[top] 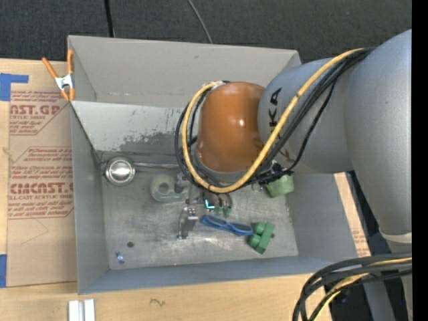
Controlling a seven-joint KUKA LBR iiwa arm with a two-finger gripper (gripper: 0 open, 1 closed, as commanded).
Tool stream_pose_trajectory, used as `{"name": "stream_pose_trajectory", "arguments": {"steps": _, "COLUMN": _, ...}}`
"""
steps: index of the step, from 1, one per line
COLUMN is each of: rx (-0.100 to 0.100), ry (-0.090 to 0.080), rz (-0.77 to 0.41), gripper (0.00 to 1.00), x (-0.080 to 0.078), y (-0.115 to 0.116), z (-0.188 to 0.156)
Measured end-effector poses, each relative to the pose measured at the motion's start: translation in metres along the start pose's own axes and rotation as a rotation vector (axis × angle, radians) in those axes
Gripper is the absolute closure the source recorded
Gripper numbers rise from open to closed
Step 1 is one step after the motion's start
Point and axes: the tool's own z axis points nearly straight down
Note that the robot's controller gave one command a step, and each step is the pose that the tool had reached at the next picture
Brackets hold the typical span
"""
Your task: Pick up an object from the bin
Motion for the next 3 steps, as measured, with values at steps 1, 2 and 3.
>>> {"name": "stream_pose_trajectory", "arguments": {"steps": 1, "rx": 0.002, "ry": -0.004, "rz": 0.114, "gripper": 0.00, "x": -0.028, "y": -0.068, "z": 0.051}}
{"name": "stream_pose_trajectory", "arguments": {"steps": 2, "rx": -0.004, "ry": -0.014, "rz": 0.086, "gripper": 0.00, "x": 0.001, "y": -0.120, "z": 0.076}}
{"name": "stream_pose_trajectory", "arguments": {"steps": 3, "rx": -0.001, "ry": -0.013, "rz": 0.082, "gripper": 1.00, "x": -0.001, "y": -0.119, "z": 0.071}}
